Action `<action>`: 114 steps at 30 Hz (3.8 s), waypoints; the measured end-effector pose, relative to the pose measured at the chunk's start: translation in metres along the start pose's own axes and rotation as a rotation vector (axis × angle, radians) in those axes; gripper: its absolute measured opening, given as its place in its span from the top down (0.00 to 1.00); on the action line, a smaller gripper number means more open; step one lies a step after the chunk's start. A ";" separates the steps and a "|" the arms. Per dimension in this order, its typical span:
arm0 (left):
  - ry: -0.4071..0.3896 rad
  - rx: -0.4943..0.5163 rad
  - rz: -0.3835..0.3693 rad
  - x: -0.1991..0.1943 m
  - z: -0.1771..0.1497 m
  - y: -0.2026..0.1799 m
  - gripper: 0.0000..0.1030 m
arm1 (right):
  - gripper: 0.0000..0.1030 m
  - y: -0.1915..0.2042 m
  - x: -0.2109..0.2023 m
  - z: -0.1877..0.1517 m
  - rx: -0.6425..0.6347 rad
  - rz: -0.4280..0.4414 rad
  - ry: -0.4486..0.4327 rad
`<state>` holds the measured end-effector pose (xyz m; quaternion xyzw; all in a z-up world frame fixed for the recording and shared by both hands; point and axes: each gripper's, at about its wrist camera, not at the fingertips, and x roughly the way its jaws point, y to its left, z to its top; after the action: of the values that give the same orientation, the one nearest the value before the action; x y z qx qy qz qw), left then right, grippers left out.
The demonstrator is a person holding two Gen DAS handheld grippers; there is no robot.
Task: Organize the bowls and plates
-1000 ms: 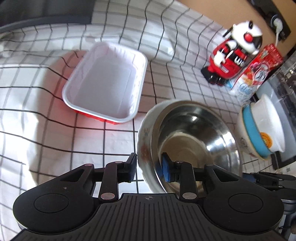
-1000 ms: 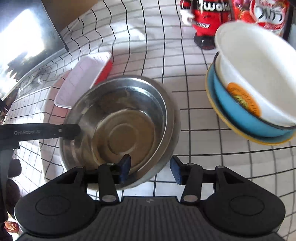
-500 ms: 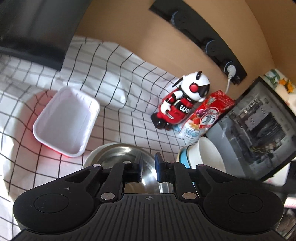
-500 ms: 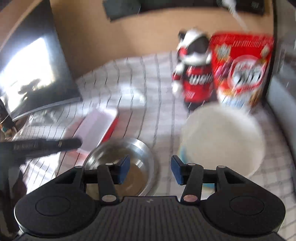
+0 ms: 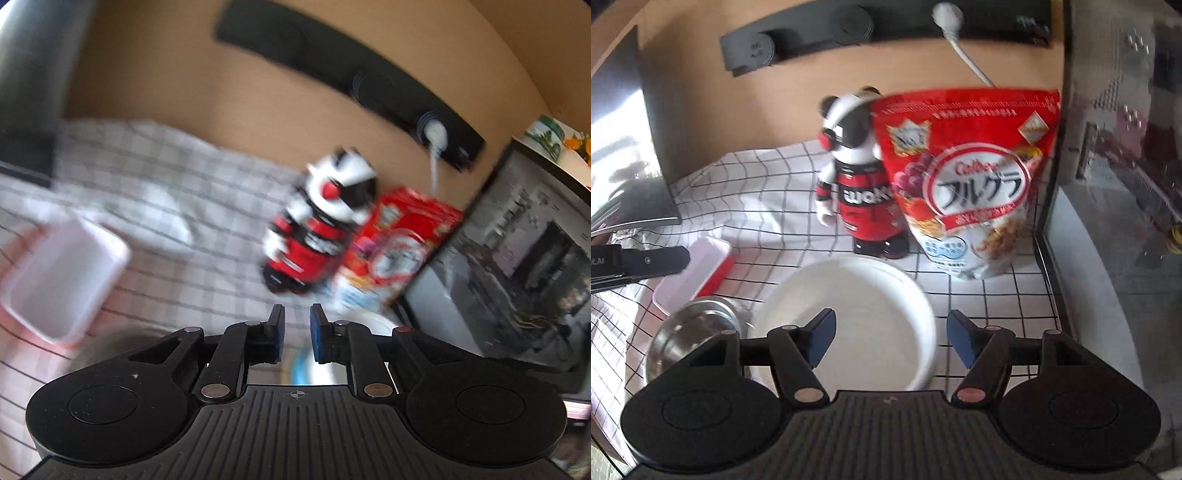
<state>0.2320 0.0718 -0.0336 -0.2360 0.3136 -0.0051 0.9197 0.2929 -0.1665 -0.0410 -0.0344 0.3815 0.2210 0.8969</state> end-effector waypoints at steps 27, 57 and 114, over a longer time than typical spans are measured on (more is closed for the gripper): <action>0.472 0.089 0.304 0.127 -0.020 -0.028 0.67 | 0.35 -0.066 0.098 -0.012 0.193 0.234 0.309; 0.603 0.169 0.265 0.143 -0.040 -0.040 0.56 | 0.41 -0.056 0.110 -0.038 0.301 0.302 0.433; 0.595 0.186 0.324 0.087 -0.066 -0.061 0.71 | 0.39 -0.047 0.074 -0.066 0.238 0.370 0.460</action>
<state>0.2718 -0.0246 -0.1025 -0.0866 0.5995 0.0439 0.7945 0.3133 -0.1964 -0.1446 0.0915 0.5974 0.3208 0.7293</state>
